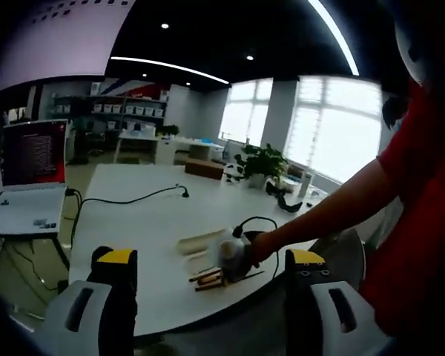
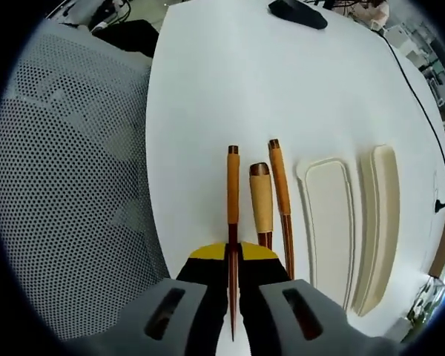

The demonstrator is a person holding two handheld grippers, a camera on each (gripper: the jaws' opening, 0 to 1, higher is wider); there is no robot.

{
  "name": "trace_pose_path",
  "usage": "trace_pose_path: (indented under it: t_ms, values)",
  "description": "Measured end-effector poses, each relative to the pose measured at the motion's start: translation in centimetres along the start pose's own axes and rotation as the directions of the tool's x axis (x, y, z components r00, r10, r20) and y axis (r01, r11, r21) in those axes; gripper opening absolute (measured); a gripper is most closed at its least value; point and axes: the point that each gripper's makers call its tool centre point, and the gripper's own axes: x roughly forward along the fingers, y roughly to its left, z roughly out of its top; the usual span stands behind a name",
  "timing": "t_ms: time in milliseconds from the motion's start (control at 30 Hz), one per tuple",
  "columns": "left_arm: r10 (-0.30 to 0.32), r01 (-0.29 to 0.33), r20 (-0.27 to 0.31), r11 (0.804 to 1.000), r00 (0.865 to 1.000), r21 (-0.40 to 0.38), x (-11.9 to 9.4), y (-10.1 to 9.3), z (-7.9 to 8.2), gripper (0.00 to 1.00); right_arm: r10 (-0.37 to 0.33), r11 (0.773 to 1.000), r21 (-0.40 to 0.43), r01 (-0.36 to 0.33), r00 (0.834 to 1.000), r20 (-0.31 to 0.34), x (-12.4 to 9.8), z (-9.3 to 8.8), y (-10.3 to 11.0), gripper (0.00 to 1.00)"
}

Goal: Arrange the utensils inside the cutlery case until each visible utensil rests in its matching compartment.

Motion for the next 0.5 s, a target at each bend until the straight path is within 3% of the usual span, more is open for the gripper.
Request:
trace_pose_path:
  t_ms: [67, 133, 167, 200, 267, 333, 400, 500]
  values:
    - [0.052, -0.052, 0.008, 0.999, 0.999, -0.018, 0.4, 0.9, -0.3, 0.82, -0.007, 1.000, 0.004, 0.007, 1.000, 0.023, -0.1, -0.1, 0.1, 0.01]
    - [0.068, -0.067, -0.001, 0.991, 0.998, -0.117, 1.4, 0.7, -0.6, 0.83, -0.042, 0.999, -0.005, 0.042, 0.998, 0.036, 0.0, -0.1, 0.3, 0.01]
    - [0.068, -0.063, 0.032, 0.988, 0.997, -0.143, 1.8, 0.4, 0.1, 0.84, -0.053, 0.998, -0.014, 0.053, 0.998, 0.032, 0.1, 0.0, 0.3, 0.01]
    - [0.059, -0.050, 0.066, 0.990, 0.996, -0.134, 1.9, -0.1, 0.7, 0.85, -0.059, 0.998, -0.029, 0.060, 0.998, 0.028, 0.0, 0.0, 0.3, 0.00]
    - [0.027, -0.022, 0.064, 0.997, 0.998, -0.077, 1.9, -1.1, 0.9, 0.86, -0.054, 0.998, -0.032, 0.055, 0.998, 0.036, -0.1, 0.0, 0.2, 0.00]
    - [0.020, -0.020, 0.031, 1.000, 0.999, 0.010, 1.8, -1.3, 0.6, 0.88, -0.038, 0.998, 0.045, 0.036, 0.997, 0.061, -0.1, 0.0, 0.1, 0.00]
    - [0.009, -0.009, 0.010, 1.000, 1.000, 0.029, 1.7, -1.5, 0.2, 0.92, -0.036, 0.993, 0.109, 0.034, 0.999, 0.015, -0.1, -1.1, -0.2, 0.00]
    - [-0.004, 0.004, 0.011, 1.000, 1.000, 0.016, 1.6, -1.4, 0.0, 0.94, -0.062, 0.998, 0.037, 0.060, 0.997, 0.043, -1.2, -1.2, -0.5, 0.00]
